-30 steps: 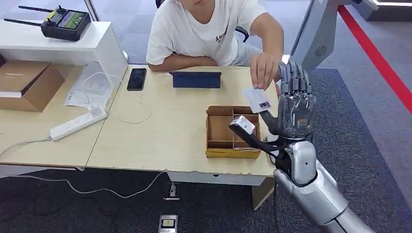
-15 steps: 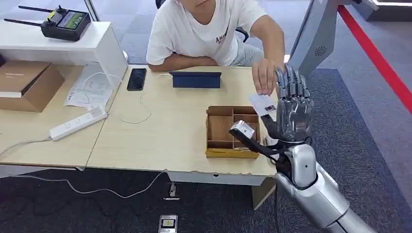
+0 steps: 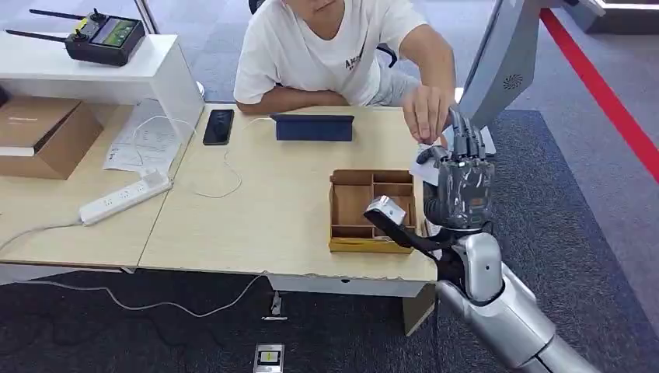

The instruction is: Pass the card to the sensor for recognition and then transmit it.

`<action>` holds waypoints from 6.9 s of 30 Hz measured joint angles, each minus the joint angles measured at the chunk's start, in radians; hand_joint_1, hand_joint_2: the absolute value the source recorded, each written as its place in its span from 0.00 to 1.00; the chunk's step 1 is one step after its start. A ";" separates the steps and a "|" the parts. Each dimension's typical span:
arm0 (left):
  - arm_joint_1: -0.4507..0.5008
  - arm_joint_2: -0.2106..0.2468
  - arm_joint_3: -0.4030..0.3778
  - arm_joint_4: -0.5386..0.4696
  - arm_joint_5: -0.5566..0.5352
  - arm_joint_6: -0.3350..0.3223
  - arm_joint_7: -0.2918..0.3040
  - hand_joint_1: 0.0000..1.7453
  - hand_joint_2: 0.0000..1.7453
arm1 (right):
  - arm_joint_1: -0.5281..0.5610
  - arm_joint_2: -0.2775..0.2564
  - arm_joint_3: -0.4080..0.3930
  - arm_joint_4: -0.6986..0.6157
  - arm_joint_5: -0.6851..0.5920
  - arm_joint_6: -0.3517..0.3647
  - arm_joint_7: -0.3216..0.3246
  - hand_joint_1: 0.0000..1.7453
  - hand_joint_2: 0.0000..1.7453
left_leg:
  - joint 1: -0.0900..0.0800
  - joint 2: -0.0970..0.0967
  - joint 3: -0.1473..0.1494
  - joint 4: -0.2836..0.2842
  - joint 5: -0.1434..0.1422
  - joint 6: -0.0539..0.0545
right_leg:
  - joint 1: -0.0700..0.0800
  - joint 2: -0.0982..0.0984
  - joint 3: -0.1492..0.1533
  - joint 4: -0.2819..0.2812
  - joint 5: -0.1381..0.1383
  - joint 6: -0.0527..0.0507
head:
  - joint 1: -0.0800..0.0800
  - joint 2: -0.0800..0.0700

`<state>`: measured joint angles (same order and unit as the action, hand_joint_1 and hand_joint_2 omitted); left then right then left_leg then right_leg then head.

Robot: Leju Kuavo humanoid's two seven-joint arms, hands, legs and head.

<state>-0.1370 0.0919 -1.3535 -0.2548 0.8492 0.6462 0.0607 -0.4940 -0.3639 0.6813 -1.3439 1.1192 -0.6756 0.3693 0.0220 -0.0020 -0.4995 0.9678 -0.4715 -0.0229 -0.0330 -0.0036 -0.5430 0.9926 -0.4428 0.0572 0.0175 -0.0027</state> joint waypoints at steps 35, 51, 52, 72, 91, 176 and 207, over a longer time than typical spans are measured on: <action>0.003 0.000 0.000 -0.005 0.003 -0.004 0.012 0.00 0.00 | 0.027 -0.123 0.044 0.074 -0.143 0.295 -0.002 1.00 1.00 | 0.000 0.000 0.000 0.000 0.000 0.000 | 0.000 0.000 0.000 0.000 0.000 0.000 | 0.000 0.000; 0.004 0.000 0.000 -0.005 -0.011 -0.007 0.003 0.00 0.00 | 0.057 -0.141 0.049 0.225 -0.250 0.300 0.013 1.00 1.00 | 0.000 0.000 -0.001 0.000 0.000 0.000 | 0.000 0.000 -0.001 0.000 0.000 0.000 | 0.000 0.000; 0.004 0.000 0.000 -0.005 -0.011 -0.009 0.003 0.00 0.00 | 0.060 -0.142 0.048 0.233 -0.254 0.299 0.013 1.00 1.00 | 0.000 0.000 0.000 0.000 0.000 0.000 | 0.000 0.000 -0.001 0.000 0.000 0.000 | 0.000 0.000; 0.003 0.000 0.000 -0.005 -0.017 -0.016 0.000 0.00 0.00 | 0.102 -0.145 0.048 0.361 -0.290 0.302 -0.001 1.00 1.00 | 0.000 0.000 -0.001 0.000 0.000 0.000 | 0.000 0.000 -0.001 0.000 0.000 0.000 | 0.000 0.000; 0.003 0.000 0.000 -0.005 -0.029 -0.020 0.002 0.00 0.00 | 0.113 -0.135 0.048 0.392 -0.302 0.302 -0.011 1.00 1.00 | 0.000 0.000 -0.001 0.000 0.000 0.000 | 0.000 0.000 -0.001 0.000 0.000 0.000 | 0.000 0.000; -0.018 -0.007 -0.001 -0.003 -0.136 -0.039 0.035 0.00 0.00 | -0.318 0.131 0.073 0.378 -0.097 0.320 -0.051 0.00 1.00 | 0.000 0.000 -0.003 0.000 0.001 -0.001 | 0.000 0.000 -0.004 0.001 0.001 -0.001 | 0.000 0.000; 0.011 -0.005 0.000 -0.003 -0.104 -0.055 0.022 0.00 0.00 | -0.175 0.119 0.048 0.183 -1.153 0.400 -0.271 0.00 1.00 | 0.000 0.000 -0.001 0.000 0.001 -0.001 | 0.001 0.000 -0.003 0.000 0.001 -0.001 | 0.000 0.000</action>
<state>-0.1255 0.0870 -1.3539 -0.2575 0.7454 0.5913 0.0832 -0.6690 -0.2446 0.7290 -1.1614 -0.0341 -0.2757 0.0980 0.0224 -0.0022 -0.5004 0.9679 -0.4708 -0.0238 -0.0324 -0.0035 -0.5456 0.9929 -0.4415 0.0562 0.0179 -0.0027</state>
